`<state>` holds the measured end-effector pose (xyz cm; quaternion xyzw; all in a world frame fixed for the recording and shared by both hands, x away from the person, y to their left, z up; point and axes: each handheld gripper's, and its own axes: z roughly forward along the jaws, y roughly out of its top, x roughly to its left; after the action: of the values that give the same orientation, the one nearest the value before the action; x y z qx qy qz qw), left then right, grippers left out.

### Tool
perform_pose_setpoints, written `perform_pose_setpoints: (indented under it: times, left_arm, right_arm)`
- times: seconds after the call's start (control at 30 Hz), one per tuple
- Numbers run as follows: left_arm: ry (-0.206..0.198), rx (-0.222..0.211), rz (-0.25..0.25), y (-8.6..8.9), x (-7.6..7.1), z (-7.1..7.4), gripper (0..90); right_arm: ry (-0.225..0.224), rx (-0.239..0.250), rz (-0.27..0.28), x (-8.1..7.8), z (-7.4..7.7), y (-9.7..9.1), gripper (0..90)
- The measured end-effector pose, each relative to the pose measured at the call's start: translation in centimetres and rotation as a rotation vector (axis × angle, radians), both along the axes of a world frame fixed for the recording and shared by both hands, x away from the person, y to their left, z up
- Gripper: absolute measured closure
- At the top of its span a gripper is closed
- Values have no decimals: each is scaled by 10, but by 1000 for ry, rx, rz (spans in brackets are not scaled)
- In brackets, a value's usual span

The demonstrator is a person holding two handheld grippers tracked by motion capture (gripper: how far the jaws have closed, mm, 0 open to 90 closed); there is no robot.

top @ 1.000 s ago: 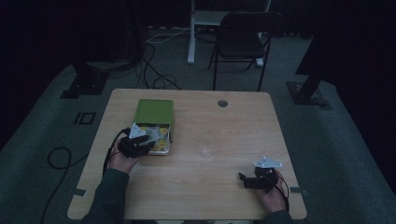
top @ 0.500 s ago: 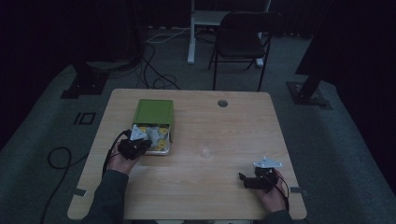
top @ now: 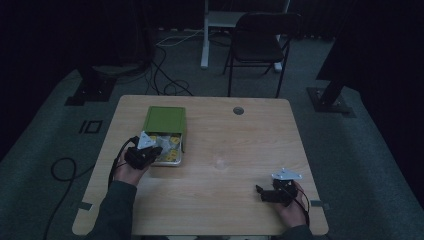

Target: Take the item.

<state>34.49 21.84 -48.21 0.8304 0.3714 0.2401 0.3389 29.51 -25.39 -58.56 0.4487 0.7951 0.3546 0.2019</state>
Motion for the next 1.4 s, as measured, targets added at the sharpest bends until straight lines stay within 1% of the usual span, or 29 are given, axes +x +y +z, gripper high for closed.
perform_pose_setpoints:
  times: [0.37, 0.63, 0.8, 0.83, 1.1, 1.23, 1.4]
  left_arm:
    - [-23, -10, -2, 0, -3, 12, 894]
    - [-36, 3, -7, 0, -7, 23, 894]
    - [-49, -9, -5, 1, -10, 29, 893]
    - [-47, -8, -5, 1, -10, 30, 893]
    - [-50, 2, -25, -1, -17, 36, 895]
    - [-49, -3, -37, -5, -20, 37, 894]
    - [-51, 5, -55, -10, -25, 40, 894]
  right_arm:
    - [0, 0, 0, 0, 0, 0, 124]
    - [0, 0, 0, 0, 0, 0, 124]
    - [0, 0, 0, 0, 0, 0, 123]
    - [0, 0, 0, 0, 0, 0, 123]
    - [0, 0, 0, 0, 0, 0, 123]
    - [0, 0, 0, 0, 0, 0, 123]
    - [0, 0, -1, 0, 0, 0, 124]
